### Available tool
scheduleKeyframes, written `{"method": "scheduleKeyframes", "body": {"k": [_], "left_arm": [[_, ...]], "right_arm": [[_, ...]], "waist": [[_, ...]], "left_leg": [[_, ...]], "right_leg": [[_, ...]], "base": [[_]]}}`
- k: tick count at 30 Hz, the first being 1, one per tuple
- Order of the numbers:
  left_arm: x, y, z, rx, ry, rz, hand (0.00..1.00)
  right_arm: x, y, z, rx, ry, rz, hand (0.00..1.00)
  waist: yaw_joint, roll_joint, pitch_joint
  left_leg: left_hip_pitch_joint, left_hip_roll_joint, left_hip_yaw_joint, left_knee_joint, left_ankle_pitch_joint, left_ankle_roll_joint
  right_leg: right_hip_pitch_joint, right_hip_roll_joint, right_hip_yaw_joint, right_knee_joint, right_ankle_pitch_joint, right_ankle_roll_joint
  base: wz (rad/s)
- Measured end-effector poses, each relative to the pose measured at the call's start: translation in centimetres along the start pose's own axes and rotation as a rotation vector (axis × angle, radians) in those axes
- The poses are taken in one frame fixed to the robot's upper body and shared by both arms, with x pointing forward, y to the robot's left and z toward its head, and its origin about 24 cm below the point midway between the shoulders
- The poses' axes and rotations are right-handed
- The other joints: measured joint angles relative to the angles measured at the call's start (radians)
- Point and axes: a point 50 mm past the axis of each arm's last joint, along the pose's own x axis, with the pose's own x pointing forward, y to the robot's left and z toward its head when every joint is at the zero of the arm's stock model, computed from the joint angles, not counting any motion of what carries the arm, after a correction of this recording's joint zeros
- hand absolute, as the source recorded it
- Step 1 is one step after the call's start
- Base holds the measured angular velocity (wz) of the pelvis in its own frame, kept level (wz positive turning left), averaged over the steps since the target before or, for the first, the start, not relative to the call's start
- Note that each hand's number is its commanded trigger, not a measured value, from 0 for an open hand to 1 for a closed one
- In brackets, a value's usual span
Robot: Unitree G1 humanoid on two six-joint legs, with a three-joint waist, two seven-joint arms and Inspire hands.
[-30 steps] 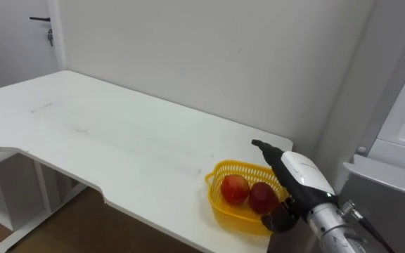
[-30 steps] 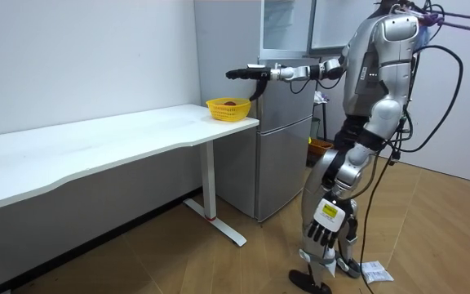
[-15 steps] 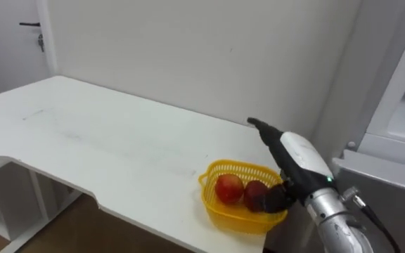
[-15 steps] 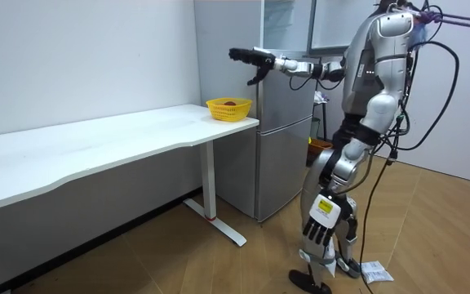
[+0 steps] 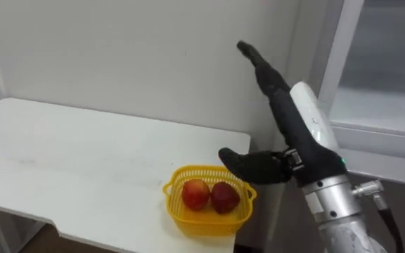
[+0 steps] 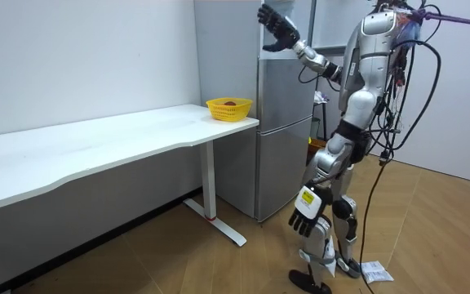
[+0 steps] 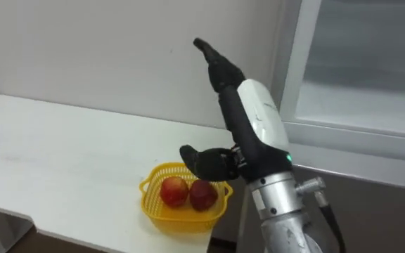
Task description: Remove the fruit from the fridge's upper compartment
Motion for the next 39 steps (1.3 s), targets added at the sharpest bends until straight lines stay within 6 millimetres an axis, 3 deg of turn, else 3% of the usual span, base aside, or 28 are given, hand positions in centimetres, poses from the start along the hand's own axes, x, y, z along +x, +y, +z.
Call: {"method": "scheduleKeyframes", "body": {"k": [3,9,14,18,21,28,39], "left_arm": [[-0.1,-0.5,-0.7,-0.006,0.008,-0.012,0.0],[-0.1,-1.3,-1.5,-0.013,0.031,-0.037,0.0],[-0.1,-2.5,-1.8,-0.026,0.039,-0.061,0.0],[-0.1,-2.8,-1.7,-0.03,0.038,-0.066,0.0],[-0.2,-2.8,-1.8,-0.033,0.039,-0.051,0.0],[-0.2,-2.9,-2.2,-0.051,0.047,-0.038,0.0],[-0.3,-3.0,-2.5,-0.085,0.054,-0.031,0.0]], "right_arm": [[-1.0,-1.3,0.5,0.032,-0.018,-0.071,0.0],[-1.9,-3.5,0.5,0.026,-0.023,-0.201,0.0],[-4.4,-4.4,-0.8,0.063,0.1,-0.312,0.0],[-5.3,-5.1,-1.3,0.071,0.145,-0.353,0.0],[-6.3,-5.6,-1.5,0.082,0.182,-0.39,0.0],[-9.1,-6.2,-3.2,0.021,0.316,-0.442,0.0],[-12.0,-6.7,-4.3,-0.061,0.431,-0.523,0.0]], "waist": [[-0.015,0.011,-0.0037],[-0.083,0.025,-0.008],[-0.112,0.031,-0.0064],[-0.119,0.042,-0.0098],[-0.126,0.048,-0.0178],[-0.164,0.045,-0.0107],[-0.165,0.045,-0.0076]], "left_leg": [[0.025,0.003,0.024,-0.024,0.0,0.0],[0.032,0.007,0.041,-0.026,0.0,0.0],[0.042,0.008,0.051,-0.027,-0.003,0.0],[0.03,0.011,0.069,-0.022,-0.002,0.0],[0.034,0.011,0.076,-0.022,-0.002,0.0],[0.046,0.011,0.078,-0.035,-0.002,0.0],[0.061,0.018,0.122,-0.059,-0.006,-0.005]], "right_leg": [[0.003,-0.001,0.021,0.001,0.0,0.0],[0.006,0.0,0.031,0.006,0.001,-0.001],[-0.003,-0.001,0.048,0.014,0.0,0.0],[-0.024,0.0,0.069,0.013,-0.001,0.001],[-0.024,0.001,0.076,0.009,-0.001,0.0],[-0.012,0.004,0.077,0.0,-0.001,0.0],[-0.022,0.009,0.121,-0.006,-0.001,0.001]], "base": [[-0.26],[-0.1],[-0.08],[-0.12],[-0.07],[0.0],[-0.11]]}}
